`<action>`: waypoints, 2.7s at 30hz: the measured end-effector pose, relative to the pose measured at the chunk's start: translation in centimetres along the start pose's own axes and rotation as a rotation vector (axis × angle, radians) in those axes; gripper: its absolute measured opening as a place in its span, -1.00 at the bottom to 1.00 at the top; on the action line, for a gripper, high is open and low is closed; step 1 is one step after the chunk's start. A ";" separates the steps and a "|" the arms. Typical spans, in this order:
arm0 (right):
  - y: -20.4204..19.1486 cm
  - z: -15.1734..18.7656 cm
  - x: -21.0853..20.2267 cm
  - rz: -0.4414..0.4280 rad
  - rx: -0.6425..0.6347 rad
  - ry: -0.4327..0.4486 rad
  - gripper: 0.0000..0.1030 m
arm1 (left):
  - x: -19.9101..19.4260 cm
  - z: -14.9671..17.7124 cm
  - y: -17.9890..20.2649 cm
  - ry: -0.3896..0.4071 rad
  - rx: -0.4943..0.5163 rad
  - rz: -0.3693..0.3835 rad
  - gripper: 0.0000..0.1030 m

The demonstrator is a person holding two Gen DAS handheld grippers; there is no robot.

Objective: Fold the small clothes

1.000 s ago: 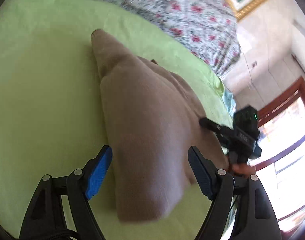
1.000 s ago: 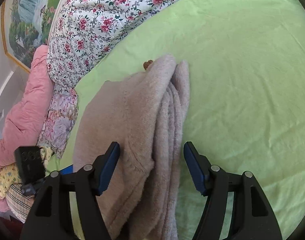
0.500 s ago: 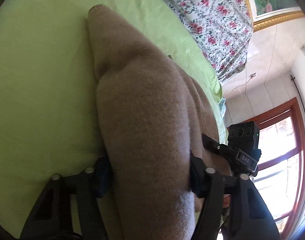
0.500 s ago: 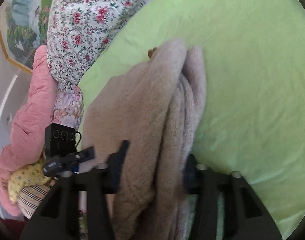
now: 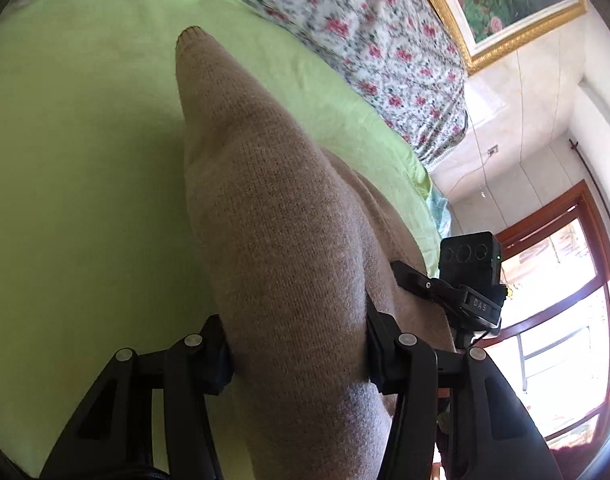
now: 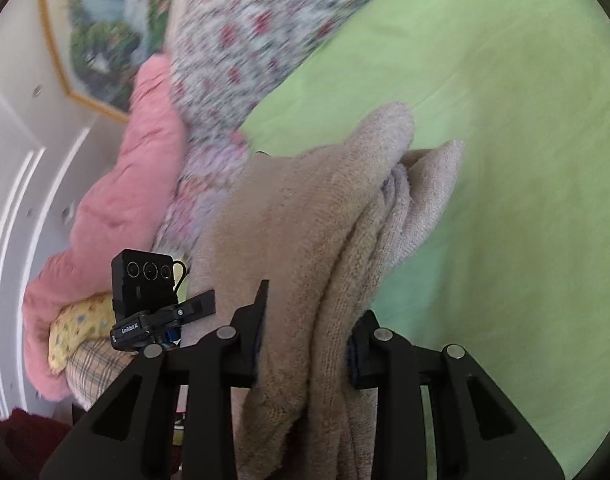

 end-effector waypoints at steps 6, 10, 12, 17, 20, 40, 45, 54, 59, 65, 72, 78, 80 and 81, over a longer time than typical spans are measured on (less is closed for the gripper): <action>-1.8 4.6 6.0 -0.026 -0.006 -0.083 -0.38 | -2.9 3.5 -4.7 0.010 -0.055 -0.061 0.04; -1.0 5.4 7.1 0.029 -0.012 -0.097 -0.30 | -2.9 4.5 -6.5 0.032 -0.097 -0.001 0.17; -0.9 5.2 6.8 0.041 0.005 -0.097 -0.17 | -2.9 4.3 -6.5 0.031 -0.108 -0.007 0.33; -1.6 4.7 5.0 0.178 -0.063 -0.089 0.12 | -3.6 3.5 -6.4 0.039 -0.107 -0.032 0.36; -2.2 3.7 3.3 0.230 -0.105 -0.030 0.12 | -4.4 2.5 -6.9 0.062 -0.103 -0.056 0.46; -0.2 0.4 4.9 0.348 -0.142 0.036 -0.85 | 0.3 -3.8 -6.8 0.111 0.087 -0.385 -0.75; 0.3 0.7 4.9 0.323 -0.102 0.029 -0.82 | -1.8 -3.1 -6.4 0.132 0.060 -0.399 -0.55; -3.0 4.5 -0.6 0.301 -0.119 0.091 -0.67 | -7.6 3.5 -2.1 0.171 0.162 -0.468 -0.53; -3.9 8.7 -2.7 0.301 -0.136 0.105 -0.35 | -9.7 9.8 -0.6 0.149 0.199 -0.453 -0.31; -4.0 12.4 -3.9 0.295 -0.125 0.100 -0.35 | -10.9 16.3 0.7 0.128 0.238 -0.422 0.09; -4.7 13.8 -2.5 0.306 -0.175 0.074 -0.35 | -8.6 18.3 1.6 0.116 0.320 -0.518 0.13; -4.7 14.3 -1.0 0.361 -0.214 0.049 -0.87 | -6.7 17.0 -0.3 0.112 0.267 -0.606 -0.70; -5.3 14.2 -1.4 0.384 -0.241 0.059 -0.86 | -8.1 16.9 -0.1 0.186 0.201 -0.591 -0.78; -5.7 14.1 -2.0 0.381 -0.256 0.080 -0.86 | -8.4 17.1 0.0 0.199 0.189 -0.609 -0.81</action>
Point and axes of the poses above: each gripper's, at about its wrist camera, not at the fingertips, and x roughly the way its jaws point, y to its right, z to its underside, the point moved 3 cm from there along x, roughly the way its jaws point, and after that the axes turned 3 degrees about z, right-handed, at the moved point
